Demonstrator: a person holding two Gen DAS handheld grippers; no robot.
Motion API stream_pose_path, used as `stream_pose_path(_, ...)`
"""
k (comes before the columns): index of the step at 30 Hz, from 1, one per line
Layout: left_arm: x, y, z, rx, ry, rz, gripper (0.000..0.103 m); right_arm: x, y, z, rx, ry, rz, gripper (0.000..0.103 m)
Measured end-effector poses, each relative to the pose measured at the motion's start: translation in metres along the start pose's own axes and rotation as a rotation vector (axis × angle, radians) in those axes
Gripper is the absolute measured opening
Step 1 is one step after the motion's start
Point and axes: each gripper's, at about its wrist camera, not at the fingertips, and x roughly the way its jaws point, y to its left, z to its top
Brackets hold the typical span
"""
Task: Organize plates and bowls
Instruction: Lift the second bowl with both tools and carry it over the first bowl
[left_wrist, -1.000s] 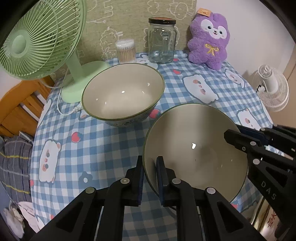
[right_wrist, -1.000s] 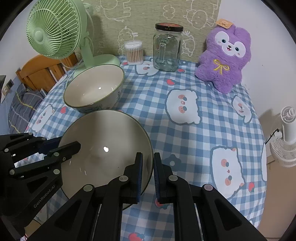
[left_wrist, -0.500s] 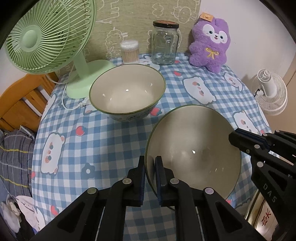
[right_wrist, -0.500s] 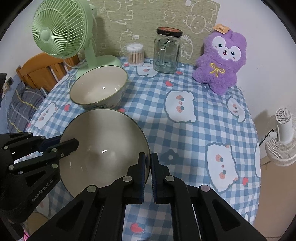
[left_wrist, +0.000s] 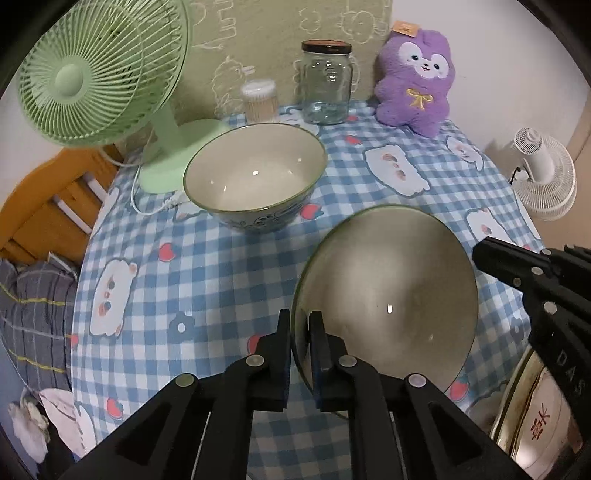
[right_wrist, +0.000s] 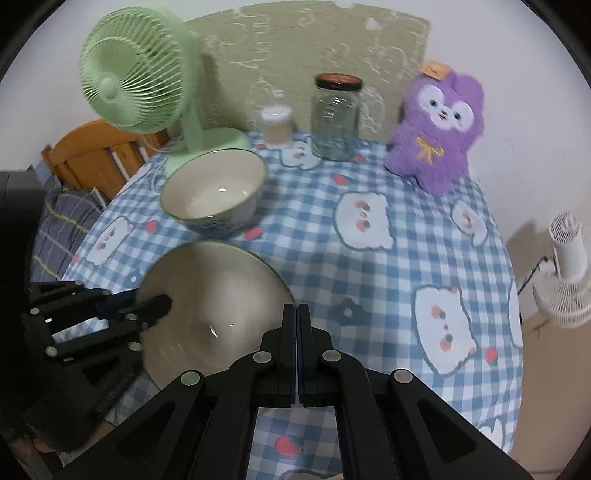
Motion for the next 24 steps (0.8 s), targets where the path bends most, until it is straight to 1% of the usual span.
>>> stream_pose_path(2, 0.000, -0.002, -0.001, 0.007, -0.008, 0.015, 0.007, 0.004, -0.001, -0.001, 0.000, 0.021, -0.008, 0.003)
stream_pose_path(3, 0.001, -0.003, -0.001, 0.011, -0.011, 0.030, 0.008, 0.007, -0.002, -0.001, 0.000, 0.034, -0.002, 0.003)
stream_pose_path(5, 0.002, -0.002, -0.001, 0.006, -0.012, 0.036, 0.008, 0.012, -0.001, -0.002, 0.001, 0.056, 0.007, 0.003)
stream_pose_path(13, 0.007, 0.003, 0.001, -0.005, -0.008, 0.035, 0.010, 0.017, -0.005, 0.000, 0.025, 0.050, 0.017, 0.003)
stream_pose_path(17, 0.009, 0.004, 0.001, -0.014, 0.000, 0.034, 0.011, 0.021, -0.008, 0.001, 0.042, 0.064, 0.050, 0.004)
stream_pose_path(19, 0.012, 0.006, 0.002, -0.017, 0.003, 0.033, 0.011, 0.022, -0.009, 0.002, 0.046, 0.059, 0.051, 0.004)
stream_pose_path(20, 0.012, 0.006, 0.002, -0.017, 0.003, 0.033, 0.012, 0.021, -0.008, 0.002, 0.044, 0.052, 0.049, 0.005)
stream_pose_path(22, 0.013, 0.007, 0.003, -0.017, 0.003, 0.033, 0.012, 0.019, -0.008, 0.003, 0.043, 0.035, 0.014, 0.016)
stream_pose_path(24, 0.013, 0.007, 0.003, -0.018, 0.003, 0.032, 0.012, 0.018, -0.011, 0.004, 0.055, 0.022, 0.003, 0.023)
